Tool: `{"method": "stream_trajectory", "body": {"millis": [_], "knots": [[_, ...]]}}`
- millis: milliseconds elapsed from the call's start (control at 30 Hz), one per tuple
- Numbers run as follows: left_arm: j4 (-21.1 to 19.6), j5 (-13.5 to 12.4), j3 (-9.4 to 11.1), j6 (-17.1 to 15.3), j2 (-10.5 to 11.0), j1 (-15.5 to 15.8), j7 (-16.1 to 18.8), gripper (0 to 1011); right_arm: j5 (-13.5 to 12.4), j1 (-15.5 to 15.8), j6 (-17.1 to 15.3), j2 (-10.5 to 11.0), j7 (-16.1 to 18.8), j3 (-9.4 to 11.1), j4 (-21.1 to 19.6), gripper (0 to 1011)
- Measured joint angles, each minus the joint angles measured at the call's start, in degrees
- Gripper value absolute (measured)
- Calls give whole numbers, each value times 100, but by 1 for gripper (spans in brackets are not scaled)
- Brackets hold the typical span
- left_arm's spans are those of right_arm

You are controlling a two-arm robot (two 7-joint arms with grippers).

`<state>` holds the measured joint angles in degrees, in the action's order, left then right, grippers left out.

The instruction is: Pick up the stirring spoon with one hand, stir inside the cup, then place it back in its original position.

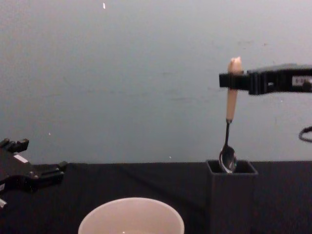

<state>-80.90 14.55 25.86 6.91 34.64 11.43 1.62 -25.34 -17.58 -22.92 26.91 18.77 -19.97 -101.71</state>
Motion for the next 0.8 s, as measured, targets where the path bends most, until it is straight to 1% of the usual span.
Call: {"method": "stream_trajectory", "body": {"millis": [200,333,467,500,533,733,800], "knots": [[0,0,0,0,0,0,0,1001,-128,7,86,-32,-81,66,-147,199],[0,0,0,0,0,0,0,1001,-180,-3,126,-60,-113,64,-200,199],[0,0,0,0,0,0,0,1001,-209,-55,160,-115,-140,-39,-217,199],[0,0,0,0,0,0,0,1001,-211,-79,175,-138,-140,-96,-211,199],[0,0,0,0,0,0,0,1001,-211,-79,175,-138,-140,-96,-211,199],[0,0,0,0,0,0,0,1001,-219,-131,284,-257,-92,-350,-152,199],[0,0,0,0,0,0,0,1001,-227,-131,327,-284,-66,-404,-138,199]]}}
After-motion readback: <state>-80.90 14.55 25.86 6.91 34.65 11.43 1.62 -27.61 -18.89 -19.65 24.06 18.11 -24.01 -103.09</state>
